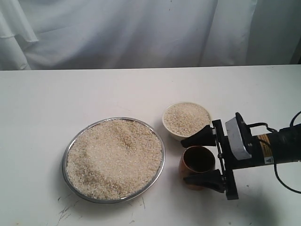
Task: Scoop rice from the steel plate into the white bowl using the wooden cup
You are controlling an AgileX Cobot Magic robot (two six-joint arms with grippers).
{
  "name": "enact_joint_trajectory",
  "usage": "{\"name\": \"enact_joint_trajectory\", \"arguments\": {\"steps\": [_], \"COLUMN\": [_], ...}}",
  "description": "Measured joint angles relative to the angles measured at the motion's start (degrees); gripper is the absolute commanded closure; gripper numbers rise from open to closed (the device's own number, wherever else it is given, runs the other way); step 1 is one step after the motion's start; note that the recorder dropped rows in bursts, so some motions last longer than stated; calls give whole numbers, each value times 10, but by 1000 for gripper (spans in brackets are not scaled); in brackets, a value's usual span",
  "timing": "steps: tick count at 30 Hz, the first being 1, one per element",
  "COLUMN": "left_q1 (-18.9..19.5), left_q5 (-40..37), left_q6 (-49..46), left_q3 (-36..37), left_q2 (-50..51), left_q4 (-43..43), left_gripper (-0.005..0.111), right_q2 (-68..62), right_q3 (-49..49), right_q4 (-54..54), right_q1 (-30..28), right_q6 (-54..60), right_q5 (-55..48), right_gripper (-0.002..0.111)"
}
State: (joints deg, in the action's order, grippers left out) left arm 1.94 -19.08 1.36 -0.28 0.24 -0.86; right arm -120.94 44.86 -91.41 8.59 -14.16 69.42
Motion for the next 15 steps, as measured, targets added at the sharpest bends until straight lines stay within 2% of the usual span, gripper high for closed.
{"name": "enact_joint_trajectory", "arguments": {"steps": [10,15], "left_q1": [0,0], "left_q5": [0,0], "left_q6": [0,0], "left_q3": [0,0], "left_q2": [0,0], "left_q4": [0,0], "left_gripper": [107,107], "right_q2": [58,129], "right_q3": [-1,-1], "right_q4": [-18,6], "right_q1": [0,0], "right_q6": [-14,-18], "right_q5": [0,0], "right_gripper": [31,31]}}
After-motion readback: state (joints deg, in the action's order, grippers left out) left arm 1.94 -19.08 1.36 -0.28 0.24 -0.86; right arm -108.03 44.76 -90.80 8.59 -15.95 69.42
